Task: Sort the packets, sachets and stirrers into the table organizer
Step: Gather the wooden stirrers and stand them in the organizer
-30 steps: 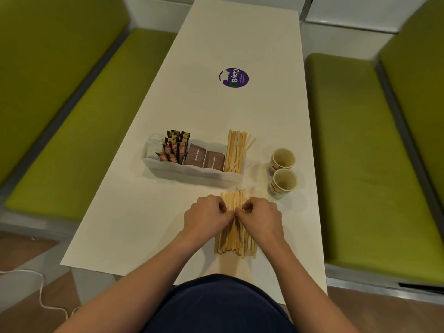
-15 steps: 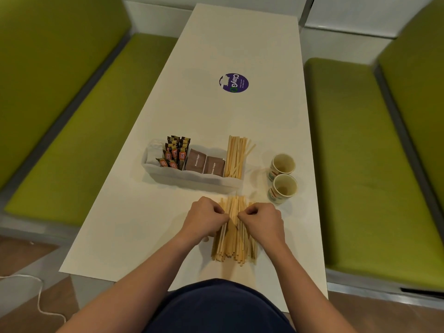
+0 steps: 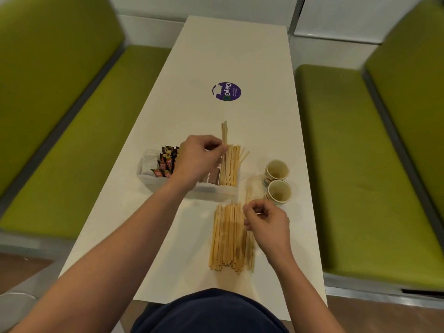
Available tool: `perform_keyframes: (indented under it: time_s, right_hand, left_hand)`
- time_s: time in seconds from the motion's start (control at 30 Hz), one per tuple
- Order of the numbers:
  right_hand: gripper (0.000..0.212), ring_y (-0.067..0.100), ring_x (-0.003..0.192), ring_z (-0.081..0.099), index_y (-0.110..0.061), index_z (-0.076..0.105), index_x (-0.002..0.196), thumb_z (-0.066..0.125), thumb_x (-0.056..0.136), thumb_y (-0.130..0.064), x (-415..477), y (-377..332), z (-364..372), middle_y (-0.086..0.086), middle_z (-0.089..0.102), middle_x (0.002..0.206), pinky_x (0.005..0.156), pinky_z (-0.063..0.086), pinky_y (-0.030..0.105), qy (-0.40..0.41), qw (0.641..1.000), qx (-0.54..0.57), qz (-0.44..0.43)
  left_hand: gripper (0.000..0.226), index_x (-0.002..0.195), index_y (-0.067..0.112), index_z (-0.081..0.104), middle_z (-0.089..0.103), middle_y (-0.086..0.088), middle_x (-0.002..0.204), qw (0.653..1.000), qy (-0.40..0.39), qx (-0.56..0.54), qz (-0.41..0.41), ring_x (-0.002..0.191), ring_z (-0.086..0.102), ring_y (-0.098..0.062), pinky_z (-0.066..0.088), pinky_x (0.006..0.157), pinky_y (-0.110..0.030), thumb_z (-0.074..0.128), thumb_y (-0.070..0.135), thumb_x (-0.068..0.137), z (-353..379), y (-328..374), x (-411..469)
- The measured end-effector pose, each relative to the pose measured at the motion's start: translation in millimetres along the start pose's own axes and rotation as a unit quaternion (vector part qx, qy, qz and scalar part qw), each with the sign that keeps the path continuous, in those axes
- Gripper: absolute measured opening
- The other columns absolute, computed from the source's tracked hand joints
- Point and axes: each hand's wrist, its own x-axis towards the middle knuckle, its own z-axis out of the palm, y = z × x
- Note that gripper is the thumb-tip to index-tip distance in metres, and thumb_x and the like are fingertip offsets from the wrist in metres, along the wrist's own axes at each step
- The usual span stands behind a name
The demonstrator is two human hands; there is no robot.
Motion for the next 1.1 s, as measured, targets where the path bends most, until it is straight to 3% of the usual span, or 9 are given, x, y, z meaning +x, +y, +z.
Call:
perform_keyframes:
  time_s: [0.13, 0.23, 0.4, 0.5, 0.63, 0.87, 1.0, 1.1]
  right_hand:
    - [0.007, 0.014, 0.070, 0.072, -0.024, 0.071, 0.089, 0.070, 0.095, -0.020, 7.3, -16.2, -3.5, -0.004, 0.073, 0.076, 0.071, 0.064, 0.037, 0.039, 0.997, 0.034, -0.049]
    - [0.005, 0.015, 0.076, 0.072, -0.025, 0.071, 0.093, 0.069, 0.096, -0.022, 22.1, -31.5, -3.4, -0.006, 0.072, 0.081, 0.070, 0.064, 0.036, 0.068, 0.993, 0.053, -0.084]
    - [0.006, 0.010, 0.076, 0.072, -0.024, 0.071, 0.099, 0.067, 0.098, -0.029, 59.7, -53.6, 6.2, -0.010, 0.072, 0.081, 0.075, 0.063, 0.038, 0.112, 0.984, 0.047, -0.128]
    - [0.007, 0.010, 0.079, 0.072, -0.023, 0.070, 0.099, 0.066, 0.098, -0.029, 82.4, -61.2, 17.0, -0.010, 0.072, 0.083, 0.077, 0.063, 0.039, 0.110, 0.985, 0.030, -0.128]
    - [0.007, 0.012, 0.079, 0.073, -0.026, 0.069, 0.089, 0.065, 0.093, -0.030, 103.2, -58.8, 31.3, -0.011, 0.072, 0.081, 0.077, 0.062, 0.043, 0.089, 0.990, -0.023, -0.106]
    - [0.015, 0.013, 0.072, 0.069, -0.020, 0.075, 0.081, 0.062, 0.089, -0.025, 108.2, -47.5, 41.8, -0.006, 0.071, 0.069, 0.072, 0.060, 0.039, 0.042, 0.985, -0.152, -0.071]
    - [0.011, 0.015, 0.078, 0.069, -0.022, 0.067, 0.101, 0.063, 0.090, -0.024, 103.8, -45.7, 41.1, -0.004, 0.069, 0.086, 0.072, 0.059, 0.037, 0.081, 0.978, -0.171, -0.087]
    - [0.030, 0.023, 0.090, 0.070, -0.020, 0.058, 0.123, 0.057, 0.093, -0.025, 99.1, -43.8, 44.6, -0.001, 0.062, 0.112, 0.080, 0.059, 0.043, 0.086, 0.984, -0.150, -0.050]
  left_hand:
    - [0.009, 0.090, 0.017, 0.077, 0.074, 0.003, 0.075, 0.999, 0.017, 0.049, 0.015, 0.071, 0.073, -0.017, 0.062, 0.078, -0.040, 0.072, 0.025, 0.091, 21.1, -7.9, 27.7]
    - [0.016, 0.096, 0.015, 0.077, 0.075, 0.002, 0.084, 0.993, 0.016, 0.120, 0.015, 0.079, 0.071, -0.015, 0.059, 0.081, -0.034, 0.069, 0.028, 0.092, 35.1, -24.2, 29.9]
    - [0.014, 0.095, 0.016, 0.075, 0.073, 0.000, 0.081, 0.978, 0.003, 0.209, 0.014, 0.074, 0.068, -0.014, 0.060, 0.073, -0.037, 0.066, 0.027, 0.093, 46.1, -48.7, 23.3]
    - [0.006, 0.095, 0.019, 0.068, 0.070, 0.002, 0.081, 0.971, -0.002, 0.237, 0.018, 0.074, 0.067, -0.016, 0.059, 0.071, -0.037, 0.068, 0.024, 0.091, 47.0, -49.7, 21.8]
    - [0.014, 0.101, 0.016, 0.065, 0.065, 0.004, 0.081, 0.967, -0.001, 0.253, 0.028, 0.080, 0.066, -0.019, 0.055, 0.071, -0.035, 0.071, 0.023, 0.090, 47.9, -50.3, 20.2]
    - [0.033, 0.114, 0.015, 0.058, 0.057, 0.002, 0.103, 0.963, 0.037, 0.261, 0.062, 0.101, 0.054, -0.019, 0.049, 0.079, -0.035, 0.069, 0.033, 0.089, 39.3, -55.3, 20.3]
    - [0.042, 0.130, 0.015, 0.058, 0.057, -0.003, 0.123, 0.954, 0.064, 0.289, 0.054, 0.119, 0.047, -0.023, 0.047, 0.089, -0.036, 0.062, 0.033, 0.091, 32.7, -54.2, 25.2]
    - [0.051, 0.140, 0.015, 0.053, 0.056, -0.007, 0.132, 0.949, 0.040, 0.310, 0.038, 0.127, 0.042, -0.028, 0.044, 0.099, -0.040, 0.059, 0.032, 0.093, 30.9, -53.2, 29.6]
